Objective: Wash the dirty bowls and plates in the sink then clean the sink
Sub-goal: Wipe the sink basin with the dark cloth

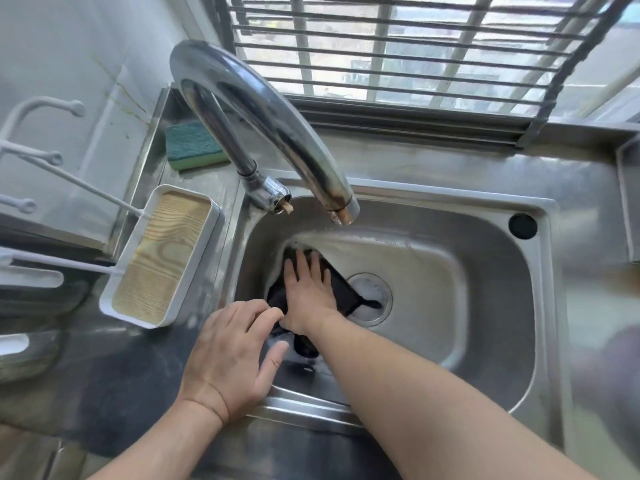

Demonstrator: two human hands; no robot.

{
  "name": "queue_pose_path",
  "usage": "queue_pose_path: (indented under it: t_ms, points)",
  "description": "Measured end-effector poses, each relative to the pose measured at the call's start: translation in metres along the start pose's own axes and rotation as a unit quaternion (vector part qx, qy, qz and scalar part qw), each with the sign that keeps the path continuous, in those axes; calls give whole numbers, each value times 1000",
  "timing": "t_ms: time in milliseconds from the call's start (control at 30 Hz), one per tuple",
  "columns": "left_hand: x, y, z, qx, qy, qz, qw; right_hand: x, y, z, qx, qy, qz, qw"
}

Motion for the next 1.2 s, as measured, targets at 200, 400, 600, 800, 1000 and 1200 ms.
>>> queue_pose_path:
  t_ms: [200,400,600,800,1000,1200]
  points:
    - [0,0,1,8,7,-6,1000,12,-16,2,-91,-69,-184,976]
    - [-1,1,0,9,19,-6,1000,14,-59,20,6,80,-251,965]
    - [1,2,1,25,27,-16,999,-43,-88,35,332,472,53,815]
    - [1,2,1,12,28,-12,999,-62,-115,-20,329,736,78,586]
    - [-1,1,1,-3,24,10,1000,-70,-131,-87,236,854,18,464]
    - [-2,4,4,7,36,4,999,-106,-161,-99,97,884,134,436]
Point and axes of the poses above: each hand's wrist, its own y-axis towards the middle knuckle, its own z-axis out of the palm, x = y × z, the point moved 7 cm from there along y, towards the middle knuckle, and after that the axes turned 14 degrees about -y, right-handed, at the moved point
